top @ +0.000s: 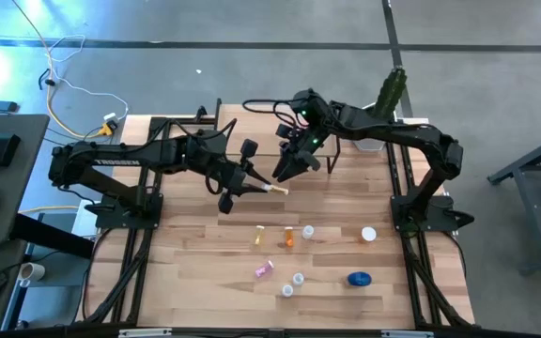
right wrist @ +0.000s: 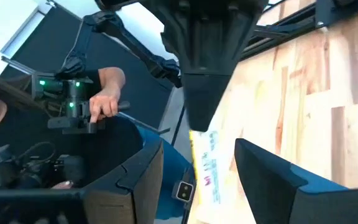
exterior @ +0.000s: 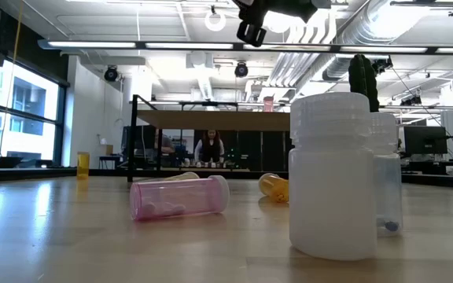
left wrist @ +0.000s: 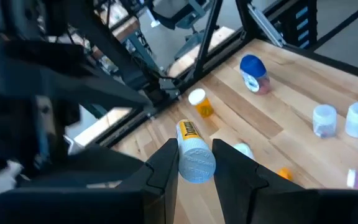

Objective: Pick and place medicine bottles onto shelf by color
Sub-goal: Put the bottom yellow medicine bottle on the shelf

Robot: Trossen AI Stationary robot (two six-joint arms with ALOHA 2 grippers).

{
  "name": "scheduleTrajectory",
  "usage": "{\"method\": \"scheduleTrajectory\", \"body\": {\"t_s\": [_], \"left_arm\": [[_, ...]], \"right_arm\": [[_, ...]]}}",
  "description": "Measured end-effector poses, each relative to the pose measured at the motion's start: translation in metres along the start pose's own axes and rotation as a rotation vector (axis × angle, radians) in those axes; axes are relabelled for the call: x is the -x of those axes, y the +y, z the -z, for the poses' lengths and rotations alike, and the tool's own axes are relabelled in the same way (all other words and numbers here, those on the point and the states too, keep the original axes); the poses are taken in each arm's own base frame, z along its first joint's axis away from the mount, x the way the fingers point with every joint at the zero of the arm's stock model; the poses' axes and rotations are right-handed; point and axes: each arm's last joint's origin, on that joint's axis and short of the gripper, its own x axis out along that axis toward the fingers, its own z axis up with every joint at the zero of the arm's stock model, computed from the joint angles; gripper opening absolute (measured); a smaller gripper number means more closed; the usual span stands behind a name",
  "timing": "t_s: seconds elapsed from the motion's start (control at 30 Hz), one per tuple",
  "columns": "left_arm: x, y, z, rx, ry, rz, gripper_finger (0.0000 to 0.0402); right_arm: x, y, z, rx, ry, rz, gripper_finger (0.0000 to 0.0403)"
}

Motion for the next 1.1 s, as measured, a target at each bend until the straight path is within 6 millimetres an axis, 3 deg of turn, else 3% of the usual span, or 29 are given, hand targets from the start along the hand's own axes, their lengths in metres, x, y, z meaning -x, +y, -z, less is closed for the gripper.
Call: {"method": "scheduleTrajectory", "body": {"t_s": [0.67, 1.1], "left_arm": [[0.0001, 0.0061, -0.0086, -0.053, -0.05, -0.111, 0.0076], [-0.0091, 0.0054, -0.0043, -0.048, -0.034, -0.093, 0.0076]], "right_arm": [[-0.0068, 0.0005, 0.0029, -0.094, 0.038, -0.053, 0.0188], [-0.0066, 0.0011, 0.0031, -0.089, 0.045, -0.071, 0.0087]]}}
